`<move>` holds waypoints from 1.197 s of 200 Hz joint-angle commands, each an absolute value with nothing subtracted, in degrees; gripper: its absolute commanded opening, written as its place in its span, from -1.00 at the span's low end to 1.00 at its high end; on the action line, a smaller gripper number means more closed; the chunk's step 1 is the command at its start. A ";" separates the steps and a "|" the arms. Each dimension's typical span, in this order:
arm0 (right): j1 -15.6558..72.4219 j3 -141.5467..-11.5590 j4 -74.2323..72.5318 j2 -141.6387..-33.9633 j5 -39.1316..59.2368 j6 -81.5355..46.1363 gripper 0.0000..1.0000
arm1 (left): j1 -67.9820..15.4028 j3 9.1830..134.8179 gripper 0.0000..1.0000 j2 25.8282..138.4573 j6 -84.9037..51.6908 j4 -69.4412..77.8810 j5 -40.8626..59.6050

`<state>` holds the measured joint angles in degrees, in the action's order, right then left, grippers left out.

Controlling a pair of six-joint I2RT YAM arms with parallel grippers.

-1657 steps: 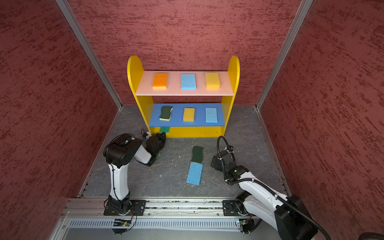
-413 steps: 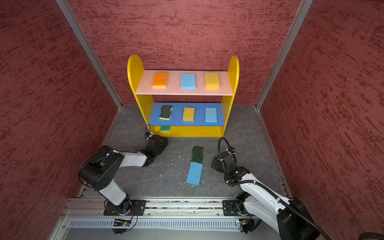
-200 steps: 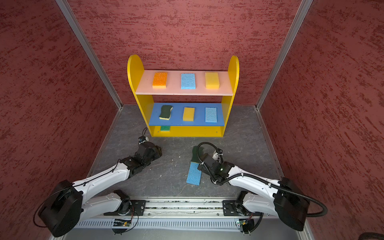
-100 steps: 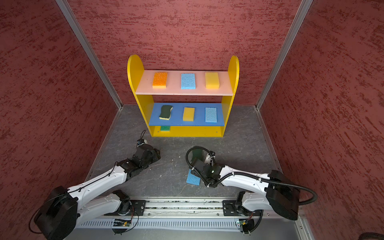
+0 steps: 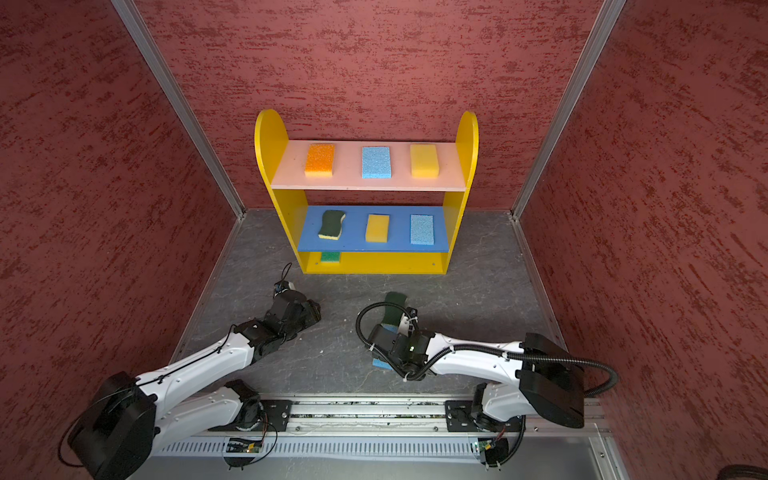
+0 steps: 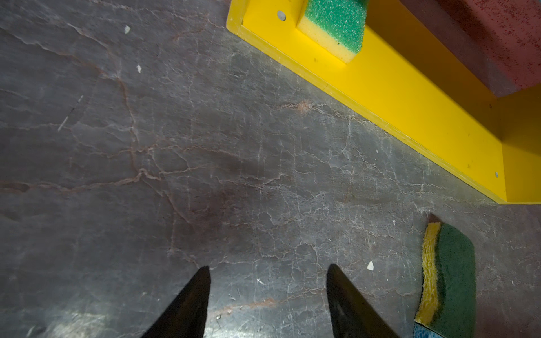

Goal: Place and organize the cleaning sponges onto the shelf
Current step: 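Move the open right gripper over the light blue sponge and lower it, then close the right gripper on the light blue sponge and lift it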

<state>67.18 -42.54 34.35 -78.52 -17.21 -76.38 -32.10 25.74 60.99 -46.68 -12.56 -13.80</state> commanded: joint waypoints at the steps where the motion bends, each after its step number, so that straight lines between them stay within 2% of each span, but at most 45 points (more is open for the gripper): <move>1: 68.28 -44.76 36.67 -80.20 -17.97 -76.60 0.94 | -31.85 24.89 0.29 59.09 -47.11 -13.59 -13.84; 175: 70.53 -52.29 42.01 -91.95 -15.95 -75.46 0.97 | -31.27 20.64 0.31 52.94 -48.20 -15.49 -12.83; 239: 70.58 -52.39 43.07 -92.34 -15.36 -76.63 0.97 | -30.24 19.61 0.32 51.36 -48.52 -15.47 -12.09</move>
